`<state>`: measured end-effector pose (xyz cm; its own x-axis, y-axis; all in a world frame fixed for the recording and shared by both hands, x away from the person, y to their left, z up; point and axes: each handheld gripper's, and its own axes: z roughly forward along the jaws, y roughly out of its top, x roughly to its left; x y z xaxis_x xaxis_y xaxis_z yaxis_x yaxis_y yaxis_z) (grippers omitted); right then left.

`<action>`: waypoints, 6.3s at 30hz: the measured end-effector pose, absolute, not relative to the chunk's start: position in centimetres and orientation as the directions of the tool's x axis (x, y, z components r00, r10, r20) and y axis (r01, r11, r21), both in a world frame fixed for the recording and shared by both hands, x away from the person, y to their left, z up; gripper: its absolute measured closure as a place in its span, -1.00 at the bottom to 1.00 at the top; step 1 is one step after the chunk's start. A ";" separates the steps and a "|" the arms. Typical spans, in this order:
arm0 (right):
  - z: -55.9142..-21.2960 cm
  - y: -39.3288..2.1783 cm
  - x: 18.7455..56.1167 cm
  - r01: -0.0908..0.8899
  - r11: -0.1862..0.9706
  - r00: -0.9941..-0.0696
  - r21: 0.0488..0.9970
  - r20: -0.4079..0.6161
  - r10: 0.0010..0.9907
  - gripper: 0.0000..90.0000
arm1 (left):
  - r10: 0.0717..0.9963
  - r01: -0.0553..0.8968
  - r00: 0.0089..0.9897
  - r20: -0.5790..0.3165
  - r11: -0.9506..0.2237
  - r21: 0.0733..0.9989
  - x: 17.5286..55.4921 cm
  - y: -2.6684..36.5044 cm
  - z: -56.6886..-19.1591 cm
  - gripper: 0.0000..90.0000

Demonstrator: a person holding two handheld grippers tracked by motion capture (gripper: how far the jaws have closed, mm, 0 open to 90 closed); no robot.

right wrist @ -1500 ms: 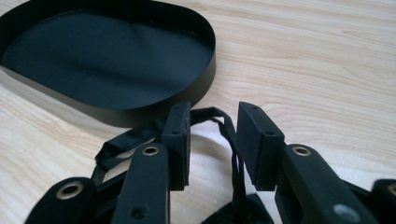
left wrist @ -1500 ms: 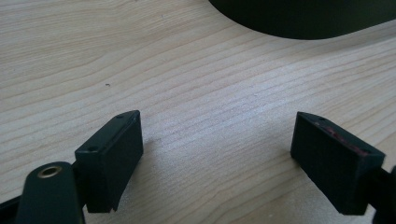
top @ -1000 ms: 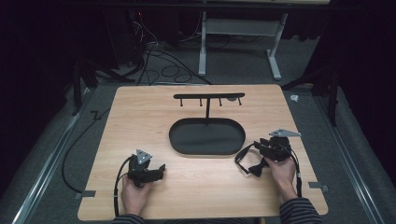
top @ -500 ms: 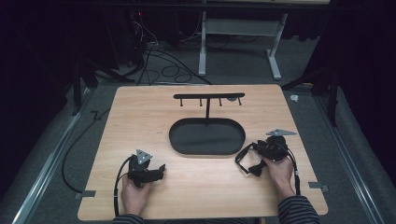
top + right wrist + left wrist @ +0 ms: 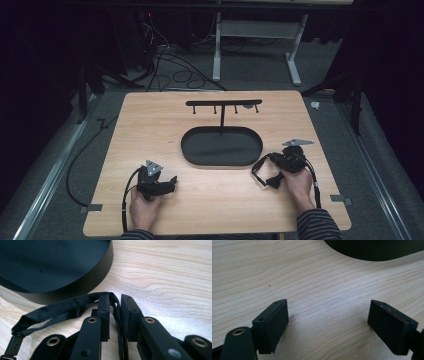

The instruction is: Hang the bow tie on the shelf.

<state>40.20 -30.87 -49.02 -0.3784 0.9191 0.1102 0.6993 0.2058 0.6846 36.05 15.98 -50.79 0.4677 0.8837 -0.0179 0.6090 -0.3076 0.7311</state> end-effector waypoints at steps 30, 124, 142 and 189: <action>-48.2 -30.9 39.5 0.674 0.240 -0.411 0.699 0.085 0.908 1.00 | 0.883 0.610 0.468 -0.018 -0.308 0.730 36.1 16.0 -50.8 -0.61; -37.7 -27.3 36.2 0.454 0.290 -0.582 0.842 0.034 0.812 1.00 | 0.883 0.610 0.468 -0.019 -0.308 0.730 36.0 16.0 -50.8 -0.61; -36.7 -25.4 37.2 0.435 0.301 -0.617 0.849 0.038 0.786 1.00 | 0.883 0.609 0.468 -0.020 -0.307 0.731 36.0 16.0 -50.8 -0.61; -33.4 -22.8 42.8 0.405 0.289 -0.637 0.868 0.042 0.769 1.00 | 0.883 0.609 0.469 -0.019 -0.308 0.731 36.0 16.0 -50.8 -0.61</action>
<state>42.77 -22.78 -33.41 -0.6374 0.7694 0.0416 0.4050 0.2886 0.8675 36.04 16.00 -50.80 0.4689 0.8830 -0.0189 0.6086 -0.3076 0.7314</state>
